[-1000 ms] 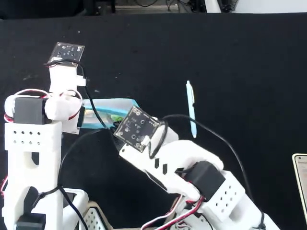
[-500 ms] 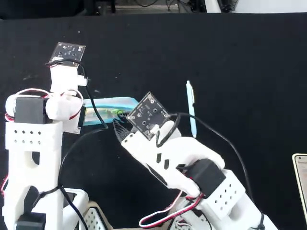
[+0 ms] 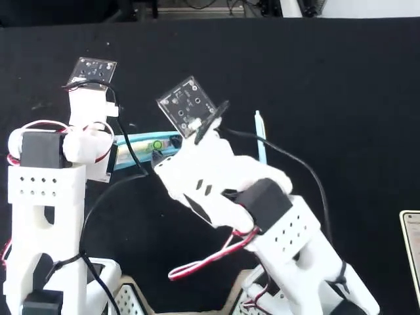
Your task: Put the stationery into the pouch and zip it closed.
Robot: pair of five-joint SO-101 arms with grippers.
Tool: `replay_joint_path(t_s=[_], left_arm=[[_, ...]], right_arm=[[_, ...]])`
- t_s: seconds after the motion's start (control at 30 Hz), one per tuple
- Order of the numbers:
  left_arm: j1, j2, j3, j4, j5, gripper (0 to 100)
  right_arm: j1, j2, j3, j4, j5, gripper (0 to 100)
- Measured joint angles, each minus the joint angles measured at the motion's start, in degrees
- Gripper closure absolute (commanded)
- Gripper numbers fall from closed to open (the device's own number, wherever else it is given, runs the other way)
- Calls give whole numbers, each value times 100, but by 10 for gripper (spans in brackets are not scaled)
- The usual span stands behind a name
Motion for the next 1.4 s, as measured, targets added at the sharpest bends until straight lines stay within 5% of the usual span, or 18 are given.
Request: replay_joint_path(t_s=[0.77,1.4], left_arm=[[-35,35,-9,9,0,970],[-26,0,0,26,0,970]], right_arm=[[-220,281,-9,-527,-958,849],[-255,-571,352,-536,-1046,849]])
